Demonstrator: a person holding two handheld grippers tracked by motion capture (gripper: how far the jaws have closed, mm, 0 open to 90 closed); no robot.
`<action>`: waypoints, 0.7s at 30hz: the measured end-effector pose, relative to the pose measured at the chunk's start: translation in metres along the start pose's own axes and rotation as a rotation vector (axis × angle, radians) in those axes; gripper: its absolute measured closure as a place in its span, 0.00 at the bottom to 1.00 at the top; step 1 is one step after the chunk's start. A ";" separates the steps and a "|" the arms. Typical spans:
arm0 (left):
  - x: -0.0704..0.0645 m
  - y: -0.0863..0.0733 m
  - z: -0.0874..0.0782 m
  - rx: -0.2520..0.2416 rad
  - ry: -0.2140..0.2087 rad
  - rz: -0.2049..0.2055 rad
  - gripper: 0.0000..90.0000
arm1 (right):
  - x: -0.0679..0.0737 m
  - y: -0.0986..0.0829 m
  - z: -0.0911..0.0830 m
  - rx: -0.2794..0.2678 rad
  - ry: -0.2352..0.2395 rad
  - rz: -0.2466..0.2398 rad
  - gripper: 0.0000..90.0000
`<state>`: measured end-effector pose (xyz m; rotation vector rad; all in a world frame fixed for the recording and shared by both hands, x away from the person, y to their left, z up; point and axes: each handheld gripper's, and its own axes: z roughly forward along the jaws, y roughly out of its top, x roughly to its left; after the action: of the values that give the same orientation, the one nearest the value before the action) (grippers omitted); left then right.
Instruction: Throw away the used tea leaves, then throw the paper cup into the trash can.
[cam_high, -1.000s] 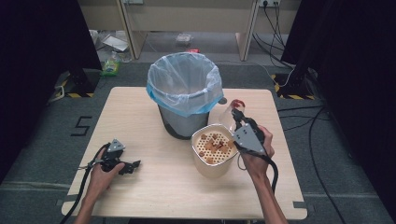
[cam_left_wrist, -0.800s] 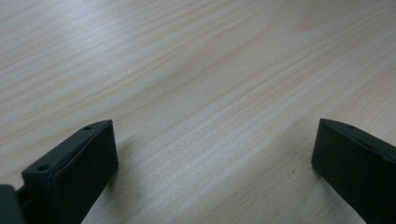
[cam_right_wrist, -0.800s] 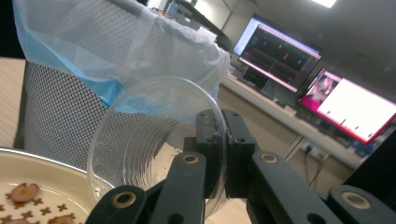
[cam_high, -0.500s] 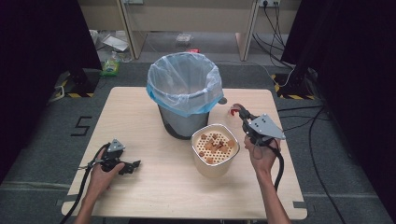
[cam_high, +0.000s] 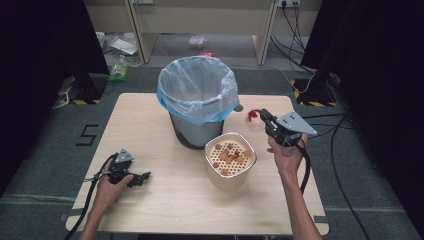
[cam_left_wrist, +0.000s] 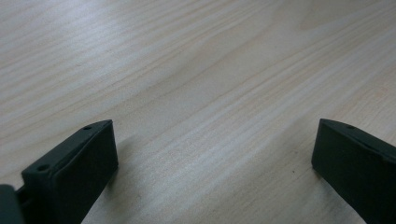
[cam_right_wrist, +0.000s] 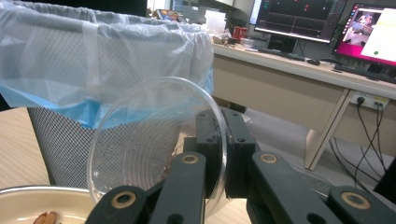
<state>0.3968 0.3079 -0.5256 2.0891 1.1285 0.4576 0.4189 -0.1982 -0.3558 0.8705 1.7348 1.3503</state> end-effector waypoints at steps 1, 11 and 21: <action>0.000 0.000 0.000 0.000 0.000 0.000 0.00 | 0.000 0.001 0.000 -0.001 -0.001 -0.001 0.97; 0.000 0.000 0.000 0.000 0.000 0.000 0.00 | -0.013 0.024 0.007 -0.023 0.005 0.028 0.97; 0.000 0.000 0.000 0.000 0.000 0.000 0.00 | -0.030 0.056 0.017 -0.033 -0.006 0.044 0.97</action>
<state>0.3968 0.3078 -0.5255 2.0892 1.1290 0.4579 0.4517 -0.2042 -0.2992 0.8980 1.6932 1.3993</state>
